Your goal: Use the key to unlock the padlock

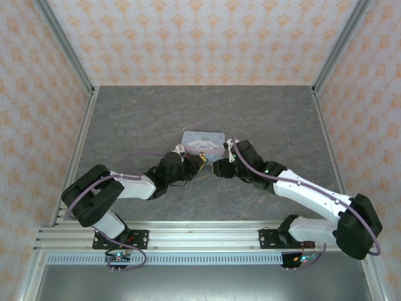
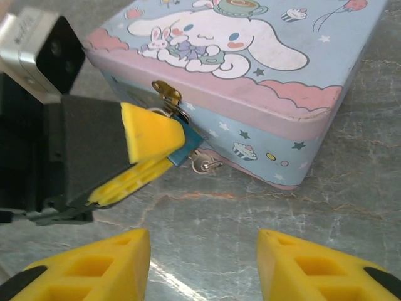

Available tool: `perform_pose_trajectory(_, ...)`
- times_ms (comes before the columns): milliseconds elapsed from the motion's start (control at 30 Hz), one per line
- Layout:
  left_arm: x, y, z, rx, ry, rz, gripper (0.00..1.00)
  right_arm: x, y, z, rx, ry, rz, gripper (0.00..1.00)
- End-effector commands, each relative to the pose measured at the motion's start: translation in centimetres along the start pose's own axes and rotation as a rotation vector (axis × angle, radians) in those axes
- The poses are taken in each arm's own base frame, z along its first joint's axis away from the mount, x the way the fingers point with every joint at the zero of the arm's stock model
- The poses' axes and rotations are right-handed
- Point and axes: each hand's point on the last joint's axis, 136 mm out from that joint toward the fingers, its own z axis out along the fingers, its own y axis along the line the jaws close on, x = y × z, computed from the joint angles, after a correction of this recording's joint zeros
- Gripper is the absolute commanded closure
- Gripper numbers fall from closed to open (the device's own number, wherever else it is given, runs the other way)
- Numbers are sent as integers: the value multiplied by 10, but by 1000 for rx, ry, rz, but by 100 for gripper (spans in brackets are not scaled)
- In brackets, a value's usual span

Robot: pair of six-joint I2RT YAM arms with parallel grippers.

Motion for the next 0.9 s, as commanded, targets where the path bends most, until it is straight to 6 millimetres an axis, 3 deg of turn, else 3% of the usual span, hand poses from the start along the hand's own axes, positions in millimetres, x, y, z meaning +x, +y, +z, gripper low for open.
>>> perform_pose_trajectory(0,-1,-15,5,31,14,29,100,-6,-6,1,110,-12,-178,55)
perform_pose_trajectory(300,0,-19,5,40,23,32,100,4,5,24,130,50,-322,58)
perform_pose_trajectory(867,0,-25,4,49,31,36,100,0,6,53,166,77,-363,60)
